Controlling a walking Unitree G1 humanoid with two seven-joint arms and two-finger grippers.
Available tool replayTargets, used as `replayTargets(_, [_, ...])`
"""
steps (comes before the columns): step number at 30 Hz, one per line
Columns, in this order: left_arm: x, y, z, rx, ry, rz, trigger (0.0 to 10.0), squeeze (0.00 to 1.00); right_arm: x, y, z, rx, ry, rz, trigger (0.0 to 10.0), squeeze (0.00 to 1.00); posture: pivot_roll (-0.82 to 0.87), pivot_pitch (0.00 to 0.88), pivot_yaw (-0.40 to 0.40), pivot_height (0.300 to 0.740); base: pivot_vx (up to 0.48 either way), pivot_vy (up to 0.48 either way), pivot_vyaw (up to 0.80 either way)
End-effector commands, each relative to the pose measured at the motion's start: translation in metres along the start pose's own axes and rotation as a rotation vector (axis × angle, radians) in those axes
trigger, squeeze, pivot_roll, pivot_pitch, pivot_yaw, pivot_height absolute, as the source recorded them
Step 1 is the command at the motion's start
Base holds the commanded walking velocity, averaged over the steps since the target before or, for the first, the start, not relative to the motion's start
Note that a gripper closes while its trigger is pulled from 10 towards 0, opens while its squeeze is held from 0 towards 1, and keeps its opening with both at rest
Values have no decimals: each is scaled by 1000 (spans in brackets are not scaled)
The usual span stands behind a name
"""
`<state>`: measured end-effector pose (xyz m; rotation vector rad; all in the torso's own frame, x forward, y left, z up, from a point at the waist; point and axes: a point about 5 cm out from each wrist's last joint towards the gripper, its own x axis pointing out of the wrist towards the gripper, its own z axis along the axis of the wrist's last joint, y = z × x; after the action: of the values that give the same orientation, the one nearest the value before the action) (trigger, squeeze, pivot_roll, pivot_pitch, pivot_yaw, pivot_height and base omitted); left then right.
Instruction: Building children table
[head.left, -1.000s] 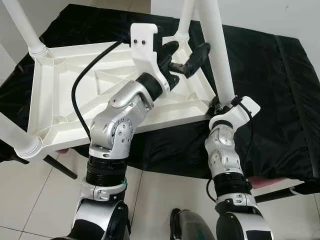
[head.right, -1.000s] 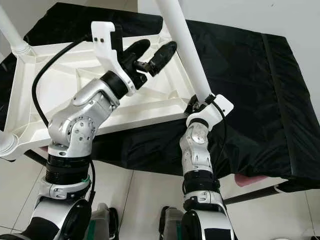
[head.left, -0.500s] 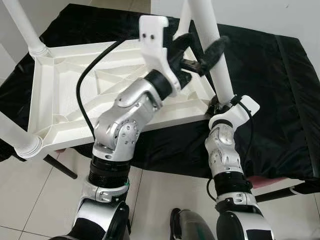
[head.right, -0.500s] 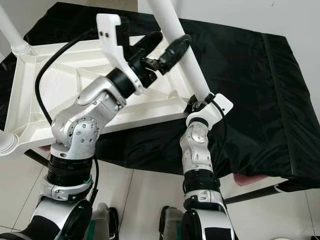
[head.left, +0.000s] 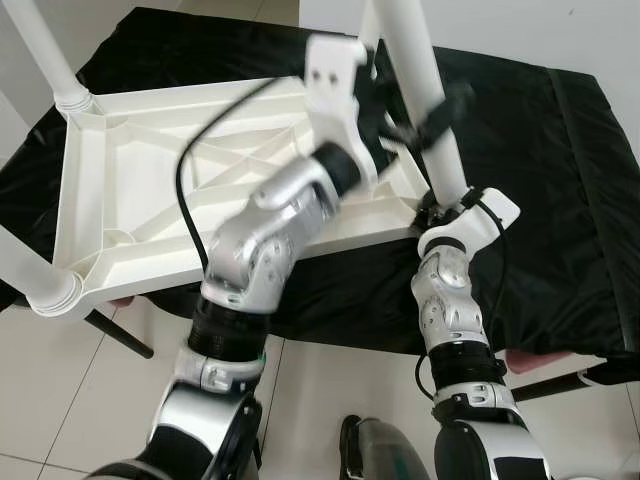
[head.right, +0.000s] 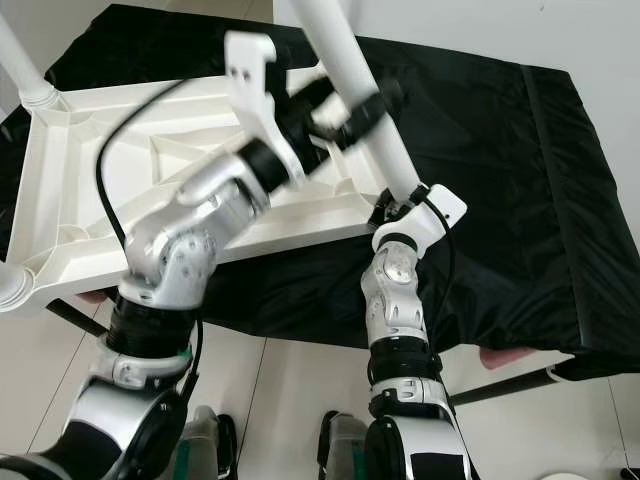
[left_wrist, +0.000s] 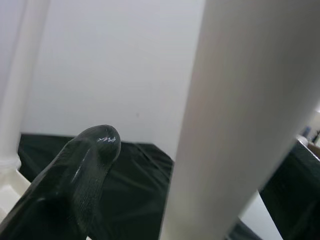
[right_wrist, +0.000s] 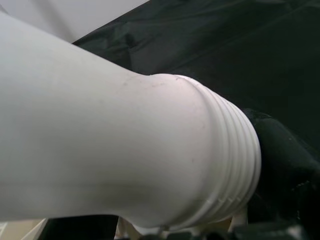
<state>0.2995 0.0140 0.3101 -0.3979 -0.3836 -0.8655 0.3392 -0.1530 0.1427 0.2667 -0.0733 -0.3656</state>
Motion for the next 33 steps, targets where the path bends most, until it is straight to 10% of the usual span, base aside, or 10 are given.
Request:
replayTargets(1, [13, -15, 2, -44, -53, -8, 10000, 0, -1, 0, -7, -9, 39, 9, 10000, 0, -36, 115, -17, 740, 0, 0, 0])
replayTargets(10, [18, -14, 12, -57, -103, 11, 10000, 0, -2, 4, -8, -12, 48, 29, 10000, 0, -32, 117, -19, 740, 0, 0, 0])
replayTargets(11, [18, -15, 12, -59, -103, -1, 3882, 0, -2, 4, -9, -15, 50, 32, 10000, 0, -31, 117, -20, 740, 0, 0, 0])
replayTargets(12, [18, -16, 13, -71, -115, -10, 0, 0, -2, 4, -9, -17, 50, 34, 10000, 0, -31, 117, -20, 740, 0, 0, 0])
replayTargets(31, [21, -14, 19, -45, -163, 15, 0, 0, 2, 8, -1, -36, 14, 92, 10000, 0, -34, 99, -32, 740, 0, 0, 0])
replayTargets(32, [22, -13, 20, -35, -157, 35, 9412, 0, 2, 9, 1, -27, 1, 119, 10000, 1000, -34, 99, -32, 740, 0, 0, 0])
replayTargets(33, [23, -11, 21, -28, -155, 50, 10000, 0, 2, 10, 5, -36, -21, 143, 10000, 1000, -34, 95, -34, 740, 0, 0, 0])
